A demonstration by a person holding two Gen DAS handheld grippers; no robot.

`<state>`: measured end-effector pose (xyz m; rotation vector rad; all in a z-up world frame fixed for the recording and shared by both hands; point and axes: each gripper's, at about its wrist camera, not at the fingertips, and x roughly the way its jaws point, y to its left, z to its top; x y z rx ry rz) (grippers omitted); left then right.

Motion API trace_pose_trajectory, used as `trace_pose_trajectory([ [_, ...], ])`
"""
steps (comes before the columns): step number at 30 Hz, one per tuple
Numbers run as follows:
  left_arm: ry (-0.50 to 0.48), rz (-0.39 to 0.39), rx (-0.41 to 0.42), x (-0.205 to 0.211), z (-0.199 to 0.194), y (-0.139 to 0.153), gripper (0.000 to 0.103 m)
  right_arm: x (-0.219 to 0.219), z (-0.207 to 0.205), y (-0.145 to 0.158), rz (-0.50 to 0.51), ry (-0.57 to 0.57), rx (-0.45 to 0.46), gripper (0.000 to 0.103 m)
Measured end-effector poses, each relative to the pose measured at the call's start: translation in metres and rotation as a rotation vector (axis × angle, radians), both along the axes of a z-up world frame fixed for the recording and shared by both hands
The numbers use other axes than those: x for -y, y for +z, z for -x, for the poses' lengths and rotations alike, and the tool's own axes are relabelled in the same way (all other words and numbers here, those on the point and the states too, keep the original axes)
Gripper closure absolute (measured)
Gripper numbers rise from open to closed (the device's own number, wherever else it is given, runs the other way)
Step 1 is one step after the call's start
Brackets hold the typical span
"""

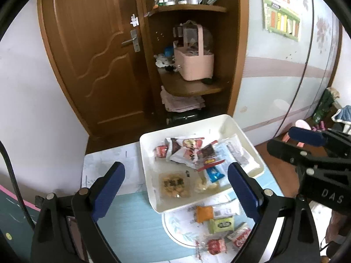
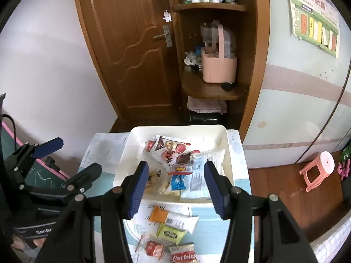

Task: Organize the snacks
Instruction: 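Move both tools back over the remaining snacks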

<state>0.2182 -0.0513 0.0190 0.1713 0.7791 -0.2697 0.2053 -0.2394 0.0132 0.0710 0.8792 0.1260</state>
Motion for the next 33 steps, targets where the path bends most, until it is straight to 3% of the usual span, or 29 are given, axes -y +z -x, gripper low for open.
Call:
trace_pose_trajectory([
  [8,-0.026,0.068,0.013,-0.010,0.039,-0.003,0.009,0.002,0.041,0.004,-0.019,0.007,0.016,0.044],
  [13,-0.052,0.101,-0.017,-0.011,0.056,-0.025,0.009,0.006,0.065,-0.018,-0.008,0.002,-0.027,0.044],
  [19,-0.090,0.071,-0.136,0.002,0.063,-0.085,0.009,0.015,0.084,-0.080,0.018,-0.025,-0.159,0.044],
  [24,-0.214,0.047,-0.219,0.011,0.070,-0.142,0.009,0.027,0.098,-0.144,0.002,-0.067,-0.293,0.044],
  [28,-0.370,-0.047,-0.223,0.018,0.078,-0.186,0.009,0.031,0.107,-0.188,-0.019,-0.061,-0.377,0.044],
  [33,-0.476,-0.176,-0.268,0.022,0.082,-0.227,0.009,0.025,0.110,-0.223,-0.043,-0.032,-0.441,0.044],
])
